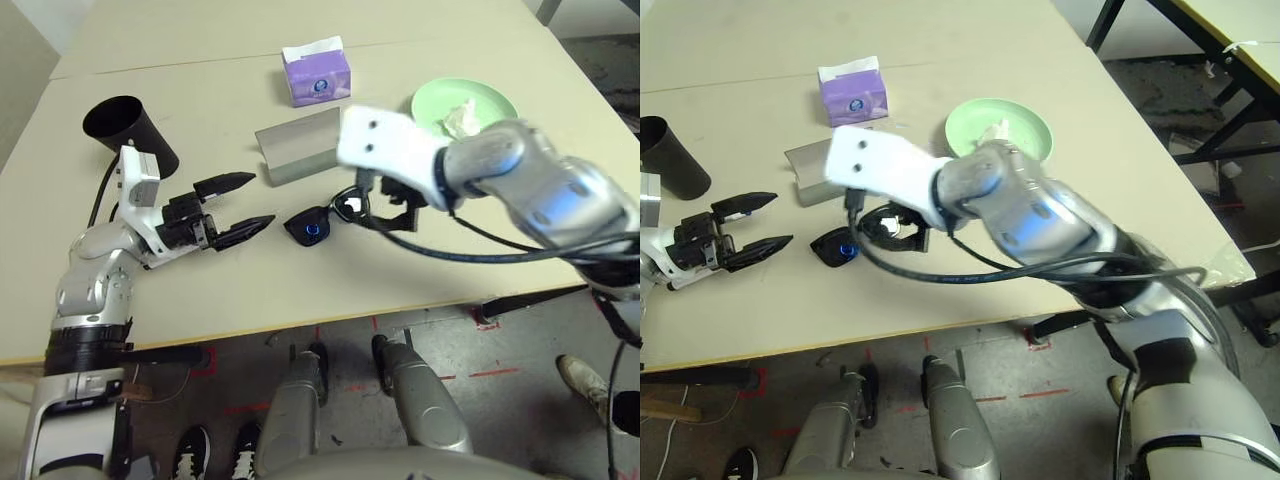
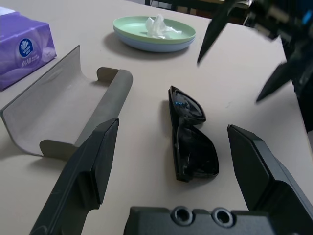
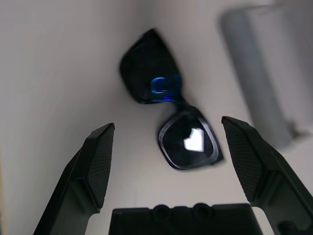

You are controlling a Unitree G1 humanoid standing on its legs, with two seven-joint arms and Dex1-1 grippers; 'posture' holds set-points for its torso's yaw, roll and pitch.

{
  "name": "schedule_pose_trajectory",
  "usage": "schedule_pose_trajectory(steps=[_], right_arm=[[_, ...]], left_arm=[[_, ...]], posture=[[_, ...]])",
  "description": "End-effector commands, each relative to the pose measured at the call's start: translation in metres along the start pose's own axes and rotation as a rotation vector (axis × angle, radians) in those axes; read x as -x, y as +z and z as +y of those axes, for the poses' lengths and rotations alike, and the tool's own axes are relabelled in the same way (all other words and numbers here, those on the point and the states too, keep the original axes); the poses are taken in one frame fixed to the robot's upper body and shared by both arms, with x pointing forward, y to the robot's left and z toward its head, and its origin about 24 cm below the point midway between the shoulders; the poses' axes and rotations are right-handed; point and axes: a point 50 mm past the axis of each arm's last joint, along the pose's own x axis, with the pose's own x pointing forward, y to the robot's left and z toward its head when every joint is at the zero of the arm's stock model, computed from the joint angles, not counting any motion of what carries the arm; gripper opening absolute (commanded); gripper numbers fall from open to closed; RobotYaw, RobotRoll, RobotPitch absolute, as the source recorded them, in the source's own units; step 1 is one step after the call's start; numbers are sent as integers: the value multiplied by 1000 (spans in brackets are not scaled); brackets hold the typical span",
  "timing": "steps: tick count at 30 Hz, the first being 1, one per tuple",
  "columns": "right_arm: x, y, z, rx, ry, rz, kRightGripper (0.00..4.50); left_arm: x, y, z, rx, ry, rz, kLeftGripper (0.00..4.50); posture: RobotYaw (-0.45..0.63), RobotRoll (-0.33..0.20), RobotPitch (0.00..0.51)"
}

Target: Organize and tidy the items on the table.

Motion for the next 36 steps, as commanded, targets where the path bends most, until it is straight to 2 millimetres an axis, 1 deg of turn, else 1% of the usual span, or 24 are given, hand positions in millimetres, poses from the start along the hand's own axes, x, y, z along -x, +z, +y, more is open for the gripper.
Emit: schedule_pose_trajectory(steps=[1,3,7,10,16,19,22,29,36], right_arm=[[-14,2,-2,113,49,30,4452],[-21,2,-5,134,65,39,4452],[-37,4,-15,170,74,55,4452],[-42,2,-19,187,84,67,4452],[-48,6,-25,192,89,55,4452],[-49,7,-27,197,93,49,4452],[-51,6,-27,218,99,57,4452],[-52,4,-27,249,105,65,4452],[-51,1,-28,262,113,74,4452]], left_arm=[[5,-2,-1,2,7,15,4500],[5,-3,-3,2,4,17,4500],[11,-4,-12,-1,-61,62,4500],[19,-3,-15,0,-89,98,4500],[39,1,-18,-9,-113,169,4500],[43,5,-19,-13,-106,181,4500],[42,8,-22,-13,-97,182,4500],[28,14,-33,6,-90,160,4500],[24,15,-34,18,-74,150,4500]], posture=[[-255,0,279],[-249,0,280],[-233,0,279],[-224,0,280],[-207,0,282],[-199,0,283],[-196,0,284],[-192,0,284],[-193,0,280]])
